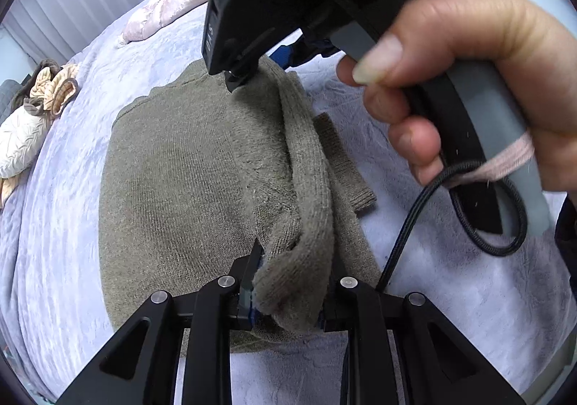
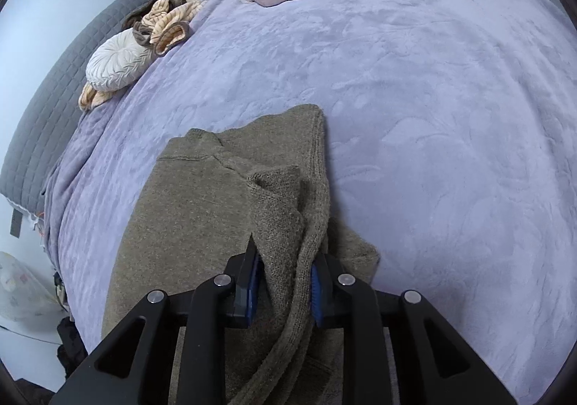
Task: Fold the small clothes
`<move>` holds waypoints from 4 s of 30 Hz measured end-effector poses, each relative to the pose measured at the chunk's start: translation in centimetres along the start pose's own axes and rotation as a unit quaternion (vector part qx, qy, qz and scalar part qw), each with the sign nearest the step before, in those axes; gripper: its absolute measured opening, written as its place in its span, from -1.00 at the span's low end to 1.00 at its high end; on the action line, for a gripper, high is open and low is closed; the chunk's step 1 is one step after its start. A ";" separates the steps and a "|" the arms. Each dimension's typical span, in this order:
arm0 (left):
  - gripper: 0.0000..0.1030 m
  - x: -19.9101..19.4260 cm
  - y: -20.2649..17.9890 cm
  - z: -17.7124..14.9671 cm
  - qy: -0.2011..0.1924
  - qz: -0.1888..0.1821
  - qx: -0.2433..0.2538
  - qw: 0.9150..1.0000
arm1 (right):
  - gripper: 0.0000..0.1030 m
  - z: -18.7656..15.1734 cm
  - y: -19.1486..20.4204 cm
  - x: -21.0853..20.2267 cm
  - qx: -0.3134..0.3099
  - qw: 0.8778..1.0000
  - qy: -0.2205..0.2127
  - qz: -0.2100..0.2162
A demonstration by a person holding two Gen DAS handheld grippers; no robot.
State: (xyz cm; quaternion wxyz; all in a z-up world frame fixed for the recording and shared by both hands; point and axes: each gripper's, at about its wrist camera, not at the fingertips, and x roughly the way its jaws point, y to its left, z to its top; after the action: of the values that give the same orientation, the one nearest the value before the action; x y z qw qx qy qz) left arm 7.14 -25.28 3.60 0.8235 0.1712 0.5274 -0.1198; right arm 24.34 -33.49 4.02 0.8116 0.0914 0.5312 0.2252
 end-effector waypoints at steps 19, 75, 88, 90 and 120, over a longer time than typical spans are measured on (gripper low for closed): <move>0.46 -7.6 7.5 -6.3 -0.076 -0.231 -0.082 0.966 | 0.23 -8.7 -0.7 -10.7 0.054 0.994 -0.095 -0.001; 0.81 -0.7 14.6 -7.8 -0.029 -0.132 -0.166 0.977 | 0.11 -9.9 3.3 -5.0 0.065 0.991 -0.086 0.081; 0.81 -0.8 13.2 -6.4 -0.019 -0.077 -0.158 0.984 | 0.35 -3.8 0.4 -0.9 0.078 0.989 -0.065 0.107; 0.81 -0.8 13.2 -6.6 -0.018 -0.077 -0.155 0.985 | 0.36 -3.5 -0.2 -1.2 0.094 0.986 -0.076 0.111; 0.81 -1.4 16.3 -8.2 -0.027 -0.084 -0.152 0.984 | 0.55 -17.3 7.9 -9.2 0.035 0.977 -0.086 0.190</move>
State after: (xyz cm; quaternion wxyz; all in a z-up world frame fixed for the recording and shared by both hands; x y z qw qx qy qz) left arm 5.93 -7.02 4.27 0.8410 -0.0045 0.5292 -0.1120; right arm 3.51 -32.31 7.42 0.7931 0.2382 0.4400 0.3473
